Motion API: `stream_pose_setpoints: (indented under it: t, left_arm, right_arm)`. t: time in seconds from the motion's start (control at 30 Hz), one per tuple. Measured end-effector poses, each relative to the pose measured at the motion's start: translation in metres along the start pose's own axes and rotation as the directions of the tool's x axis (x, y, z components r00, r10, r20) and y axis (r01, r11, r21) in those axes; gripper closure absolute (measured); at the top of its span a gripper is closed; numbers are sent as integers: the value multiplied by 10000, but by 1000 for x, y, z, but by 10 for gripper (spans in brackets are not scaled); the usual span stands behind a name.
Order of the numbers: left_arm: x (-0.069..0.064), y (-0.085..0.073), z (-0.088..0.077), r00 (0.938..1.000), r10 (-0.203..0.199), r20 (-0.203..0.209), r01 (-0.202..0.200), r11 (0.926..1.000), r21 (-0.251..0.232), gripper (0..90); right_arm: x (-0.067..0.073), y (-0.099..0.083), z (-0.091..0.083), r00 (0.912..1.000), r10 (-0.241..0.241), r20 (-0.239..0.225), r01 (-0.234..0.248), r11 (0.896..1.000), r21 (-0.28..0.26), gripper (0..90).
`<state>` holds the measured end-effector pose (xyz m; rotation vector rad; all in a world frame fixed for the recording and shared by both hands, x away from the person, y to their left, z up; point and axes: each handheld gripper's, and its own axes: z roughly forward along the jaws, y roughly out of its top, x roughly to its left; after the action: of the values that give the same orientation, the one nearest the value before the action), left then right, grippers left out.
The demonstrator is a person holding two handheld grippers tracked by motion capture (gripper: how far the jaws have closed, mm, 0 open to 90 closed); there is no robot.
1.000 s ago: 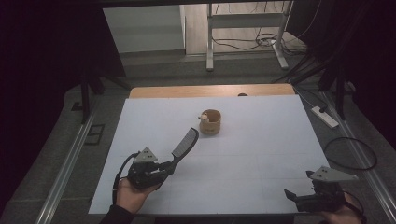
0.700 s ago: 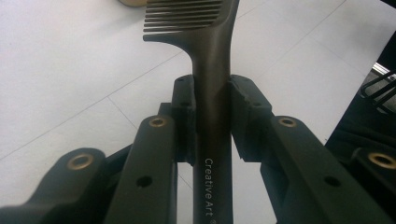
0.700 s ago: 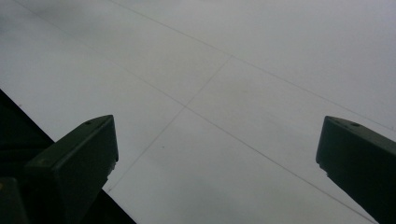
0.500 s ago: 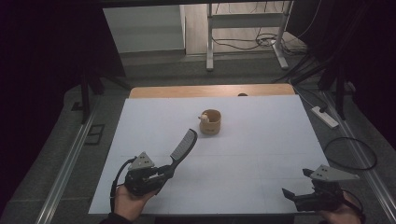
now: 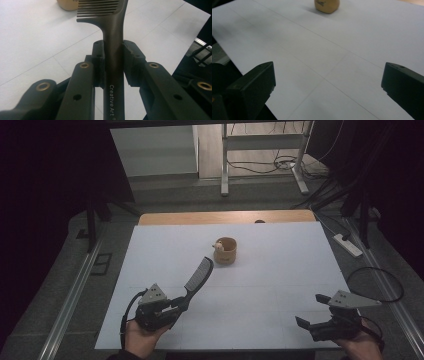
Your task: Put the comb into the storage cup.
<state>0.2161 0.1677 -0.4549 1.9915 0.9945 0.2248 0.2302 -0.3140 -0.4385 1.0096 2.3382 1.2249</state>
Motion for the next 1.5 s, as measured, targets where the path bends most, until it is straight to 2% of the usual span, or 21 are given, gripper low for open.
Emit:
stream_pose_setpoints:
  t: [0.17, 0.33, 0.47, 0.67, 0.97, 1.13, 1.5]
  left_arm:
    - [-3, 4, 4, 9998, 147, 117, -148, 9999, 76, 719]
    - [-5, 7, 9, 9994, 315, 162, -317, 9994, 120, 720]
    - [-5, 9, 11, 9993, 316, 191, -318, 9995, 57, 720]
    - [-5, 12, 14, 9992, 305, 258, -304, 9995, -62, 720]
    - [-7, 18, 22, 9983, 450, 379, -450, 9990, -6, 720]
    - [-7, 19, 24, 9982, 417, 435, -416, 9991, -34, 720]
    - [-6, 24, 30, 9978, 353, 565, -344, 9993, -167, 720]
  right_arm:
    - [5, 9, 7, 9985, -57, -543, 58, 10000, 12, 0]
    - [8, 17, 15, 9928, 347, -1147, -350, 9994, -9, 0]
    - [9, 22, 19, 9925, 410, -1152, -418, 9991, -42, 0]
    - [9, 27, 26, 9884, 610, -1393, -627, 9980, -79, 0]
    - [9, 41, 37, 9841, 773, -1600, -768, 9970, 92, 0]
    - [10, 44, 43, 9836, 730, -1652, -729, 9973, 71, 0]
    - [9, 57, 54, 9742, 1117, -1960, -1116, 9937, 119, 0]
